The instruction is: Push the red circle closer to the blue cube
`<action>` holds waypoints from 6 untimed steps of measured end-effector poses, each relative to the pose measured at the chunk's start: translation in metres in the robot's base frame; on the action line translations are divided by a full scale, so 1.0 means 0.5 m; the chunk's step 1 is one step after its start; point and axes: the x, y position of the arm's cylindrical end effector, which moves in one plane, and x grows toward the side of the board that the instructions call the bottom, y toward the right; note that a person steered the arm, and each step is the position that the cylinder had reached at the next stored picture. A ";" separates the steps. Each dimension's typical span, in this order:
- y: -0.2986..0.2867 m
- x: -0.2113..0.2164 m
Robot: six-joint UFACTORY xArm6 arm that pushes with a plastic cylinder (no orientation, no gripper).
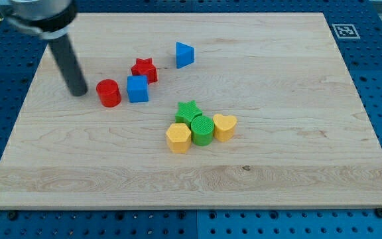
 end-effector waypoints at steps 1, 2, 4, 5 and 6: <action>0.003 0.039; 0.124 0.035; 0.305 0.030; 0.269 0.041; 0.174 0.064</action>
